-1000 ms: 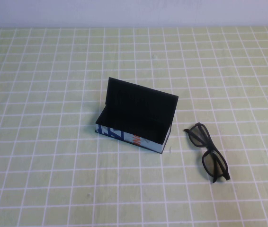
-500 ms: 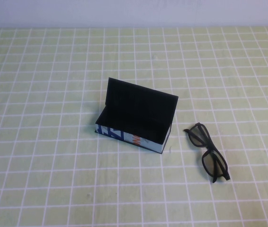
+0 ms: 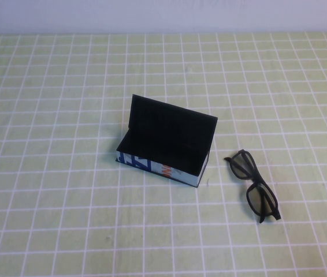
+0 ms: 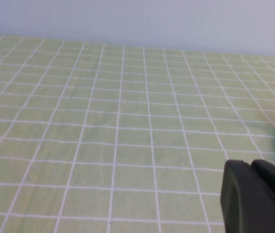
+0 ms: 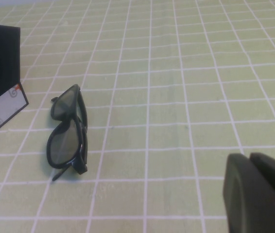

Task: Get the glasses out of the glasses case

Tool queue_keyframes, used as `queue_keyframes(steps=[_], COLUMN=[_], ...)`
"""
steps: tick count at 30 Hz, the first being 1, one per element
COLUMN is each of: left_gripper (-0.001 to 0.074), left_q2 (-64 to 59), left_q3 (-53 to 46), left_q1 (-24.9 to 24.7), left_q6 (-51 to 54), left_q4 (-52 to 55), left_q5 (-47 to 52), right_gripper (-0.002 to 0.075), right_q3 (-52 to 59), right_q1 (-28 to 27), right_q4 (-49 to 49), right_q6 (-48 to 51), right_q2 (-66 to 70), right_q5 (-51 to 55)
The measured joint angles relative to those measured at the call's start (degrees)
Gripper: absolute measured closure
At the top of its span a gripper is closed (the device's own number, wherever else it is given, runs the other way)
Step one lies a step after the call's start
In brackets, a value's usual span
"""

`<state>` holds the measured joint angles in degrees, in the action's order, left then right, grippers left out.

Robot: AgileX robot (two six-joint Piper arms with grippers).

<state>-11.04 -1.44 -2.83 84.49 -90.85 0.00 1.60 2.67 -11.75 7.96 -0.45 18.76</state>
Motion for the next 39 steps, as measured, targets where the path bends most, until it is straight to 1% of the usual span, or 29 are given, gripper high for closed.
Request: queue_keyframes(steps=[16,18,19,20,21,22,24,26,27,29,31,33,36,39], left_gripper=[0.0739,0.0739,0.0739,0.0739,0.0739,0.0739,0.0739,0.0739,0.0739,0.0739,0.0739,0.0739,0.0737,0.0737], left_q2=[0.0,0.0,0.0,0.0,0.0,0.0,0.0,0.0,0.0,0.1,1.6,4.5,9.4,11.4], left_q3=[0.0,0.0,0.0,0.1,0.5,1.2,3.0,3.5,3.5,2.7,1.0,0.2,0.1,0.1], left_q1=[0.0,0.0,0.0,0.0,0.0,0.0,0.0,0.0,0.0,0.0,0.0,0.0,0.0,0.0], left_q6=[0.0,-0.8,-2.8,-7.6,-15.0,-24.0,-42.3,-56.0,-62.1,-70.5,-75.5,-77.8,-79.0,-79.6], left_q4=[0.0,3.5,7.7,13.5,20.5,26.8,43.8,57.5,63.9,72.3,77.7,80.4,83.3,85.1], left_q5=[0.0,0.0,0.0,0.5,0.9,1.3,1.4,0.7,0.0,-1.2,-2.4,-2.0,1.9,5.7], right_gripper=[0.0743,0.0743,0.0743,0.0743,0.0743,0.0743,0.0743,0.0743,0.0743,0.0743,0.0743,0.0743,0.0743,0.0743], right_q3=[0.0,0.0,0.0,0.0,0.0,0.0,0.0,0.0,0.0,0.0,0.0,0.0,0.0,0.0], right_q1=[0.0,0.0,0.0,0.0,0.0,0.0,0.0,0.0,0.0,0.0,0.0,0.0,0.0,0.0], right_q4=[0.0,0.0,0.0,0.0,0.0,0.0,0.0,0.0,0.0,0.0,0.0,0.0,0.0,0.0], right_q6=[0.0,0.0,0.0,0.0,0.0,0.0,0.0,0.0,0.0,0.0,0.0,0.0,0.0,0.0], right_q2=[0.0,0.0,0.0,0.0,0.0,0.0,0.0,0.0,0.0,0.0,0.0,0.0,0.0,0.0], right_q5=[0.0,0.0,0.0,0.0,0.0,0.0,0.0,0.0,0.0,0.0,0.0,0.0,0.0,0.1])
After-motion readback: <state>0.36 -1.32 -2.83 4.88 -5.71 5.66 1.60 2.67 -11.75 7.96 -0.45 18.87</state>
